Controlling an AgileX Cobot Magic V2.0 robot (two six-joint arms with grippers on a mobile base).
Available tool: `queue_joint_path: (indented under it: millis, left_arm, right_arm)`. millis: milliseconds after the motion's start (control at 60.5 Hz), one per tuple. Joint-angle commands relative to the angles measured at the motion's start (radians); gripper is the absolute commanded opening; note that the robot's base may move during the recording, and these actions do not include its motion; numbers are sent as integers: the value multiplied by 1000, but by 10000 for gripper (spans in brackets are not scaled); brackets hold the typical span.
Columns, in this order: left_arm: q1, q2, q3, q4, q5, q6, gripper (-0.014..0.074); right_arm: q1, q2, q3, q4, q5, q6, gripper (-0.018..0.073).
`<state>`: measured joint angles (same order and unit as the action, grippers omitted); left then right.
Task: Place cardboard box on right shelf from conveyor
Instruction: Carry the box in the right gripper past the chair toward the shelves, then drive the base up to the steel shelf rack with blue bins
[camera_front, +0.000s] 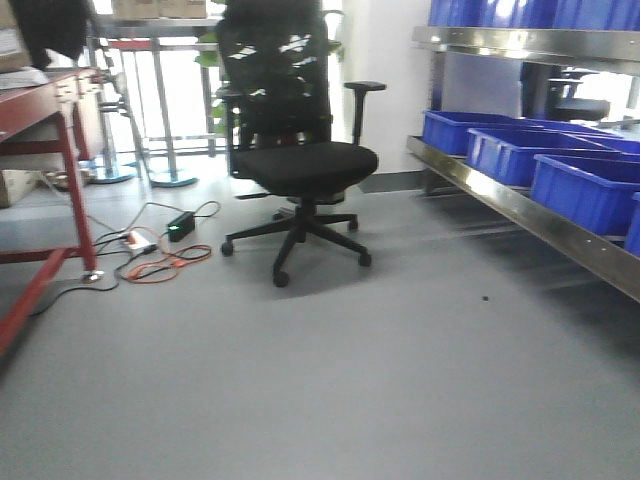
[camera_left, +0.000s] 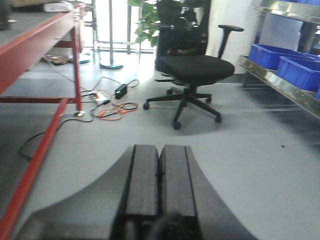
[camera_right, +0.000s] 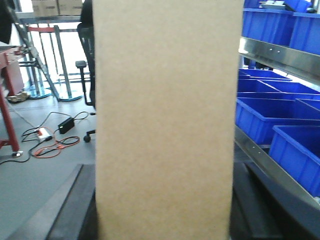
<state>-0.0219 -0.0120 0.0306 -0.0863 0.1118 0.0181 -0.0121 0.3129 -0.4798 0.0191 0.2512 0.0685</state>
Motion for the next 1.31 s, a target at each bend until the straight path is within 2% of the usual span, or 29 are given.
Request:
queue_joint_path:
  millis: [0,1289]
  left_arm:
    - [-4,-7,-3,-5,-82,-3,-119]
    - [-4,-7,-3,-5,-82,-3,-119]
  right_arm:
    - [-7,8,-32,-7,-108,-10,55]
    - [-7,8,-32,-7,-108,-10,55]
